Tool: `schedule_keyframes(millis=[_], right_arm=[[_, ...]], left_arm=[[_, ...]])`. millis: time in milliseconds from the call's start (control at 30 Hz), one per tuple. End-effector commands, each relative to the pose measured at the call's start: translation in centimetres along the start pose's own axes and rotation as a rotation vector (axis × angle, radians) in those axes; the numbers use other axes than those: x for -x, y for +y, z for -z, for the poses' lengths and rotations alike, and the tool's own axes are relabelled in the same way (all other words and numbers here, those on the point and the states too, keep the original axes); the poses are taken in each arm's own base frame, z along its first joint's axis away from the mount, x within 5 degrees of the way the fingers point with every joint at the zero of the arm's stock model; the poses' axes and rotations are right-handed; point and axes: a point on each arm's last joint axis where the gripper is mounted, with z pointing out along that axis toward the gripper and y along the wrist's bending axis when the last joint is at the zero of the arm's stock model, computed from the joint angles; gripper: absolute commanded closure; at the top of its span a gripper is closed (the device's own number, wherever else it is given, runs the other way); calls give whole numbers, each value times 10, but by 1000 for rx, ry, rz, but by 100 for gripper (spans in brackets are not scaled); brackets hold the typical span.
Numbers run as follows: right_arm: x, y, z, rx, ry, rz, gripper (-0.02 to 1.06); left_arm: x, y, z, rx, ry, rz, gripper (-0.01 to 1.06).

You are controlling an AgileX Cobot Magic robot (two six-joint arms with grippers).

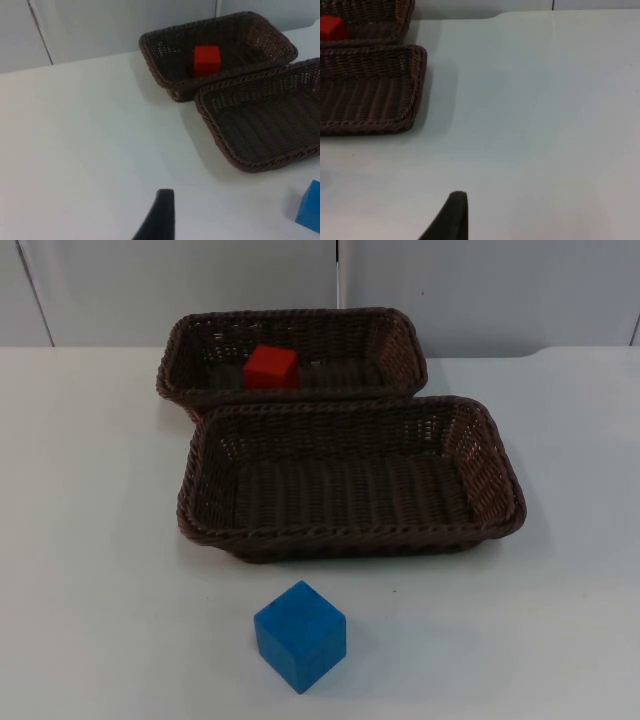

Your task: Pick up one cube with the left hand and place it into the upper basket. Pick up one cube with the right hand and place it into the lower basket.

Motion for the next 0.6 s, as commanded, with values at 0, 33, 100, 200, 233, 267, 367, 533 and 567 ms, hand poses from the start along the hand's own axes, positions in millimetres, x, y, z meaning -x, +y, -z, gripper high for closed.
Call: schedule_keyframes(millis=[0,33,100,200,233,267,367,533,567], right_arm=[[8,2,0,12,-1,23,6],[14,2,0,16,3,33,6],[26,2,-2,16,34,38,6],[38,2,-5,18,61,38,6],[45,2,-8,18,81,37,6],[50,2,-12,19,104,36,6],[63,2,-23,20,161,46,6],[79,1,-44,24,250,51,6],[83,2,-49,33,274,43,6]], left_arm=[[0,0,1,3,-14,5,22],[0,0,1,4,-16,5,22],[0,0,1,4,-16,5,22],[0,0,1,4,-16,5,22],[0,0,1,4,-16,5,22],[0,0,1,4,-16,5,22],[0,0,1,4,-14,5,22],[-1,0,1,4,-12,5,22],[-1,0,1,4,-12,5,22]])
